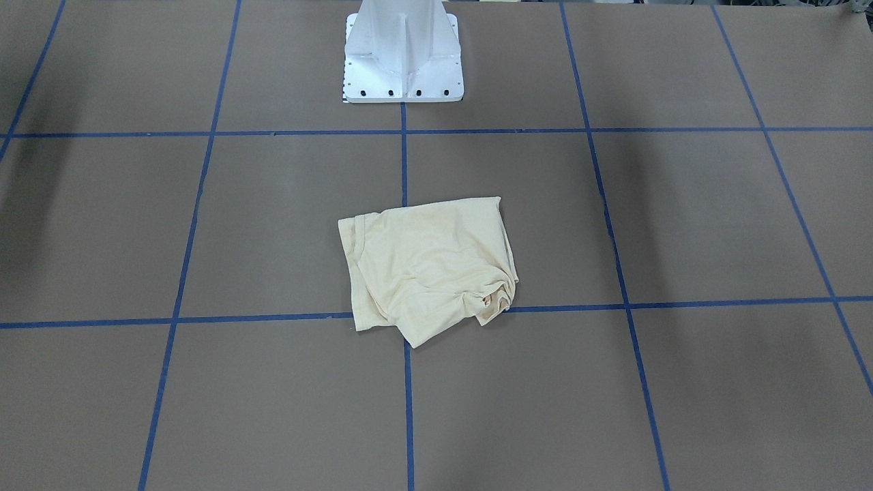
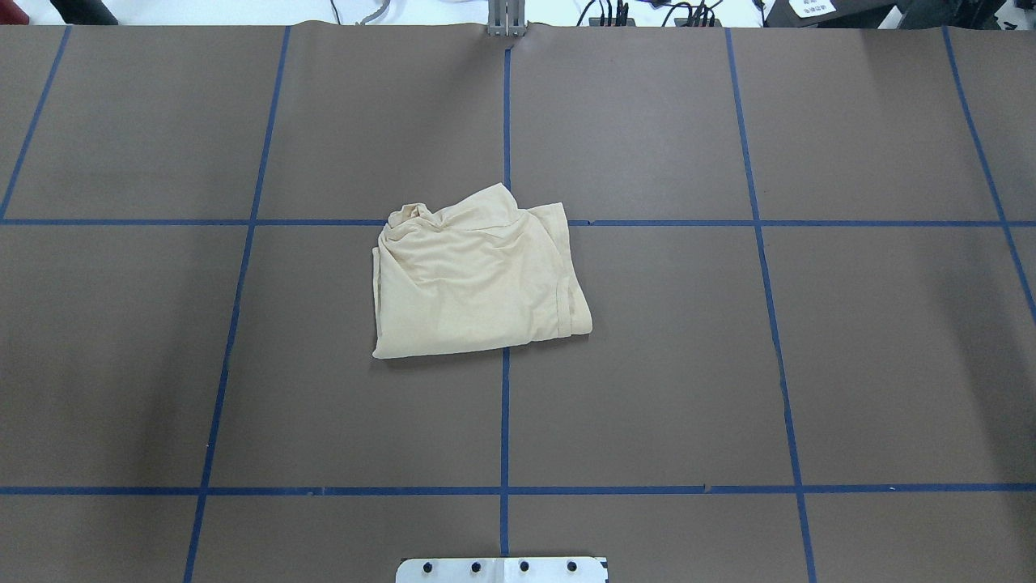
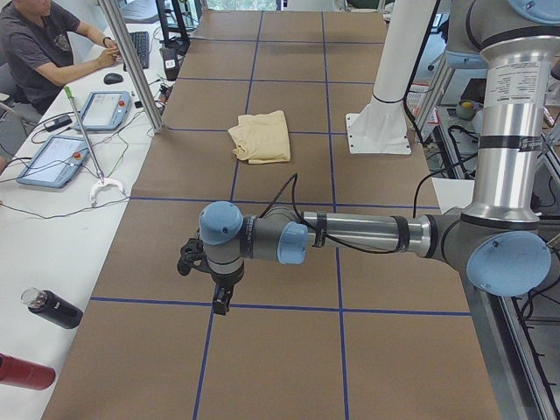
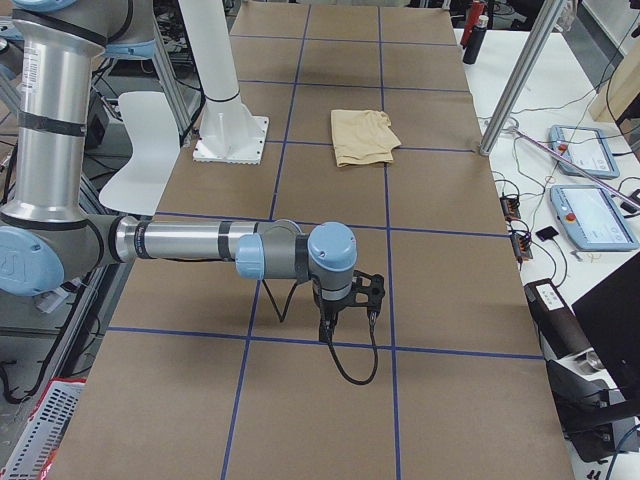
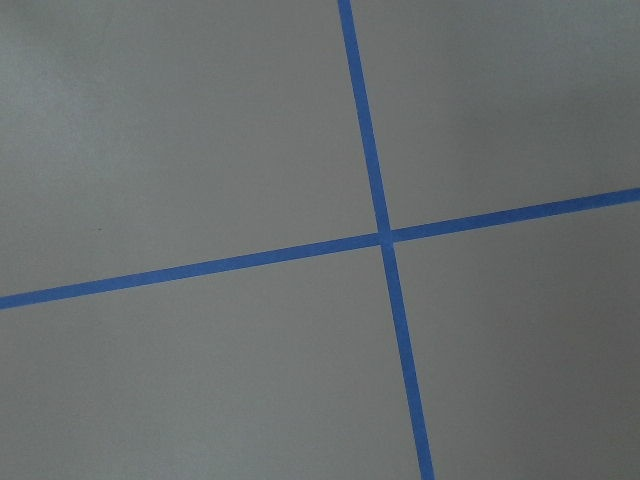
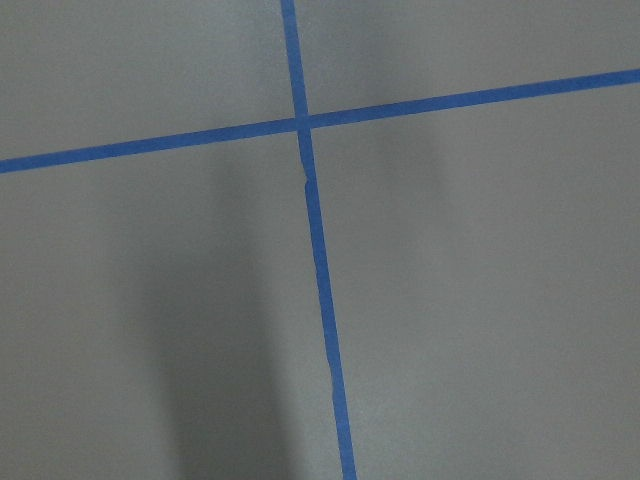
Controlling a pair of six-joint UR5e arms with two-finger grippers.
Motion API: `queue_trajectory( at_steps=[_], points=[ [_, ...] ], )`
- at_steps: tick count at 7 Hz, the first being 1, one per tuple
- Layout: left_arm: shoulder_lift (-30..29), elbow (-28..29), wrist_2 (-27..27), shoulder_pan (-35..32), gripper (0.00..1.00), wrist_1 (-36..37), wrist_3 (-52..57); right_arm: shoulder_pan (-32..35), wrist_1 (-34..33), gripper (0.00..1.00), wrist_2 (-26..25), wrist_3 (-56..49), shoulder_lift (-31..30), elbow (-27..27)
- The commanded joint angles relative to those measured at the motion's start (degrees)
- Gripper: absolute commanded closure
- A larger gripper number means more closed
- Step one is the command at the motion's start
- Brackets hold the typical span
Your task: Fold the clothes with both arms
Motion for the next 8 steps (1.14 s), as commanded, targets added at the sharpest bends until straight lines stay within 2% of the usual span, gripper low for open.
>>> queue_trajectory(
  at_steps=[1,8],
  points=[
    [-0.1,-0.1,0.0,0.0,0.00,0.0,0.0,0.0,0.0,0.00,-0.2,0.1,0.0,-0.3],
    [-0.1,-0.2,0.0,0.0,0.00,-0.1,0.0,0.0,0.1,0.00,-0.2,0.1,0.1,-0.8]
  ],
)
